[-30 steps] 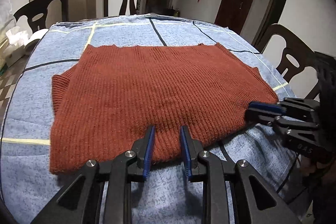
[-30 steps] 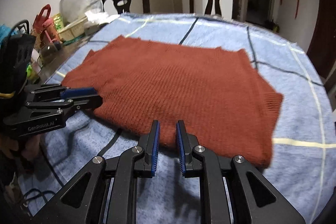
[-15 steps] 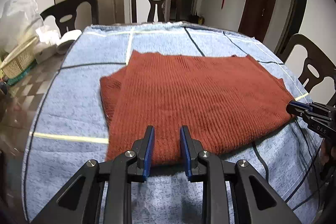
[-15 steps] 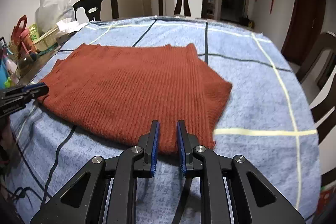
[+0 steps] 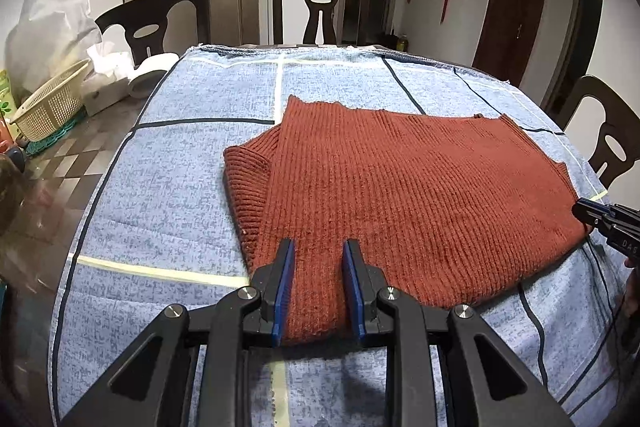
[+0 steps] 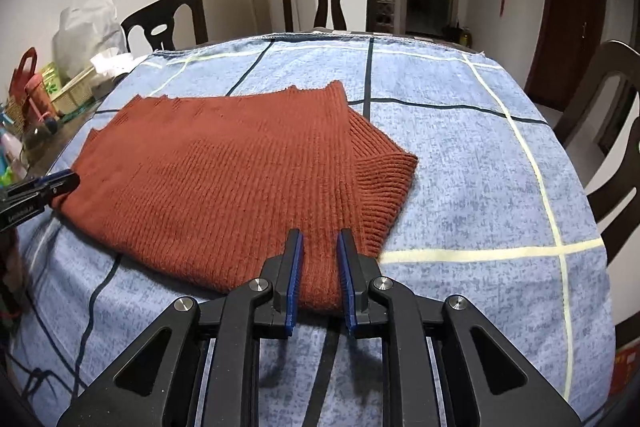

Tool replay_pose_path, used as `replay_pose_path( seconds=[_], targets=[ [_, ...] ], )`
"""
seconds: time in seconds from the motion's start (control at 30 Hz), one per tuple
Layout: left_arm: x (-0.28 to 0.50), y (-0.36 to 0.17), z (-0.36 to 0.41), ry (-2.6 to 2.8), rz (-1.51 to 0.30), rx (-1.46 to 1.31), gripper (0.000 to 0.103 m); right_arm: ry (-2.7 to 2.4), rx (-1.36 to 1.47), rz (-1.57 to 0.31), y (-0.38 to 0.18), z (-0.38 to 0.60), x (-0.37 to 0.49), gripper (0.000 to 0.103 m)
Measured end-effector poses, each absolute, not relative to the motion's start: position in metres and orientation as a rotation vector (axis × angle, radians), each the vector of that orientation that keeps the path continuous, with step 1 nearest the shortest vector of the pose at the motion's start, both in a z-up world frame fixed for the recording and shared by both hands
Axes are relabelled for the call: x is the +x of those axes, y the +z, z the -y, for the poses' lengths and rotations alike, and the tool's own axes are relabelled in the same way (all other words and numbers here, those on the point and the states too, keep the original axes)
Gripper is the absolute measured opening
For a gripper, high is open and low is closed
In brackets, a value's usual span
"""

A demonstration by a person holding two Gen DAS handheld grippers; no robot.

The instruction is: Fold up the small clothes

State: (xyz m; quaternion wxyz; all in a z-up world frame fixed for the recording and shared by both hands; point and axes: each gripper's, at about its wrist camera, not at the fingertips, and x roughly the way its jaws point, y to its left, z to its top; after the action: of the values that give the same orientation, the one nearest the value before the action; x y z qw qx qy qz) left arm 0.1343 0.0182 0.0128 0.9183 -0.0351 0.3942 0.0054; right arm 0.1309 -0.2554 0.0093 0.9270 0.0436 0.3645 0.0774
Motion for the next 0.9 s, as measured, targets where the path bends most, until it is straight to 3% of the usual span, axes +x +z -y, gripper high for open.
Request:
replay_pose_path(
  seconds=[0.37,0.5,0.9],
  targets=[
    [0.134,0.013,-0.019,0.007,-0.807,-0.076,0.028,0.153,0.061,-0.751,0.013,0.254,0.13,0.018],
    [0.134,0.014,-0.019,0.006,-0.809,-0.075,0.028,0.151,0.055,-0.726,0.021,0.253,0.127,0.025],
    [0.135,0.025,-0.029,0.019,-0.79,-0.088,0.028,0.133,0.127,-0.739,0.016,0.274,0.136,0.026]
  ],
)
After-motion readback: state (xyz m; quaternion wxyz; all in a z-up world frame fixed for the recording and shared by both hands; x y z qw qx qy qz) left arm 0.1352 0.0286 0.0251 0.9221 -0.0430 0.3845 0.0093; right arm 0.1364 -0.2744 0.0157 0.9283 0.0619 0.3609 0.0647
